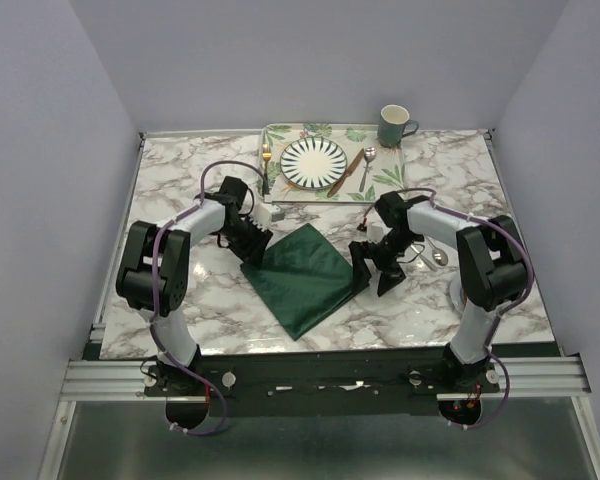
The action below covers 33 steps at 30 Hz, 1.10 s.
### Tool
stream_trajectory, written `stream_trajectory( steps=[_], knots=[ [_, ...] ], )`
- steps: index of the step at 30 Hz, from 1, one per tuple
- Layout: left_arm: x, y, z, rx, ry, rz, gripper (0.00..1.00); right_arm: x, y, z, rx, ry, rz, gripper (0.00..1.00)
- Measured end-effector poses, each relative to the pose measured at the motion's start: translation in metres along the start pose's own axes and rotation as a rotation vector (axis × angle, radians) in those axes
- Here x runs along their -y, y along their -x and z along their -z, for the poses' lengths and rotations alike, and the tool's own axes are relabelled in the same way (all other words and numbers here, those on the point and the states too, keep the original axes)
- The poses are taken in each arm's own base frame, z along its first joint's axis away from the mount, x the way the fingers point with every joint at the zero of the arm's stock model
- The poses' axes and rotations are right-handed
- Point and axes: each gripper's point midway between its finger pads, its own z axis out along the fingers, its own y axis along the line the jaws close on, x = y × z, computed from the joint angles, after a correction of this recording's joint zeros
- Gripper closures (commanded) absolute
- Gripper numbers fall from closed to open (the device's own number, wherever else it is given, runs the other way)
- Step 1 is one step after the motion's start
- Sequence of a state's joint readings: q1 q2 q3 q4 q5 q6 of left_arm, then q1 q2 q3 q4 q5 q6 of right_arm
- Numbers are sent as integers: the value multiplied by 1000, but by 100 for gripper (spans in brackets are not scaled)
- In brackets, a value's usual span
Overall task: Fold the napkin into a case and place the utensils inside
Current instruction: Rotate the lower triangle-folded napkin at the center of the board.
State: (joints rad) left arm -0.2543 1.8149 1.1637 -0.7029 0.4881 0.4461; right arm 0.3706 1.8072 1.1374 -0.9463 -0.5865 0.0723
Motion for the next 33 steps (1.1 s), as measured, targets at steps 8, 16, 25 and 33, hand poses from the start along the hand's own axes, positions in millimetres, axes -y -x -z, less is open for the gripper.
stream_trajectory(
  steps=[8, 16, 25, 33],
  knots=[
    [40, -40, 2, -90, -72, -85, 49, 9, 9, -10, -88, 83, -167, 26],
    [66, -68, 13, -137, -144, -97, 45, 10, 40, -12, -65, 118, -167, 54],
    [60, -61, 37, -26, -100, -77, 44, 20, 91, -15, -1, 90, -19, 96],
    [23, -21, 57, 175, -31, 29, 40, 11, 126, -11, 50, 61, 302, 73]
  ],
)
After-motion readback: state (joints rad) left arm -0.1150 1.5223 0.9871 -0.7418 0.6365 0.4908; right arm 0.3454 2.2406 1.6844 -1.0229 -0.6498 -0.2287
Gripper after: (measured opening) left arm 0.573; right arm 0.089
